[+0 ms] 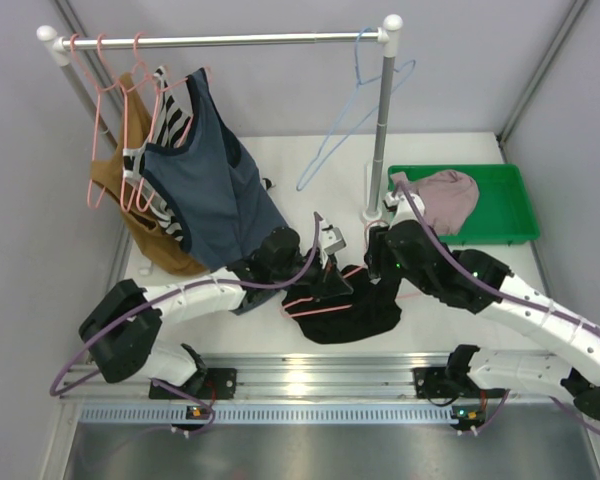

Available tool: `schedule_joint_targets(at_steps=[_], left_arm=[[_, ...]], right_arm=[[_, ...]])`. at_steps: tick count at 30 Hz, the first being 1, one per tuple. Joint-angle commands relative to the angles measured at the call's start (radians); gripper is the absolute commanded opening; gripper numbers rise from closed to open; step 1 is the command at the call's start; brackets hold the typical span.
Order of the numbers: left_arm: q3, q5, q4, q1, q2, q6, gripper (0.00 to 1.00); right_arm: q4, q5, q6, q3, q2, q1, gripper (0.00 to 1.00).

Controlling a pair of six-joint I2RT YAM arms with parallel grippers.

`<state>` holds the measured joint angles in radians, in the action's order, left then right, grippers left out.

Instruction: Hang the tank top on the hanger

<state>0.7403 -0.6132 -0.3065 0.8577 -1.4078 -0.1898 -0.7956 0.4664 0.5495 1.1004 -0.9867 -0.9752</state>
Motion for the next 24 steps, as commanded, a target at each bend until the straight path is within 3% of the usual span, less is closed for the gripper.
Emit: schedule_joint_targets(at_steps=[1, 8, 14, 16, 20, 24], left_arm=[[0.053, -0.028, -0.068, 0.012, -0.005, 0.009, 0.00], [0.065, -0.022, -0.051, 0.023, -0.013, 0.021, 0.00], [0.067, -0.014, -0.043, 0.029, -0.022, 0.020, 0.00], [0.071, -0.011, -0.033, 0.029, -0.028, 0.015, 0.00], [0.080, 0.023, -0.011, 0.030, -0.040, -0.014, 0.00], [0.076, 0.107, -0.005, 0.030, -0.031, -0.066, 0.20]], right_arm=[[0.125, -0.014, -0.040, -0.022, -0.023, -0.013, 0.50], [0.142, 0.046, -0.036, -0.033, -0.116, -0.013, 0.44], [0.168, 0.072, -0.026, -0.073, -0.107, -0.013, 0.24], [0.168, 0.090, -0.014, -0.086, -0.110, -0.013, 0.09], [0.176, 0.112, -0.008, -0.112, -0.104, -0.014, 0.00], [0.191, 0.126, -0.010, -0.140, -0.096, -0.020, 0.00]])
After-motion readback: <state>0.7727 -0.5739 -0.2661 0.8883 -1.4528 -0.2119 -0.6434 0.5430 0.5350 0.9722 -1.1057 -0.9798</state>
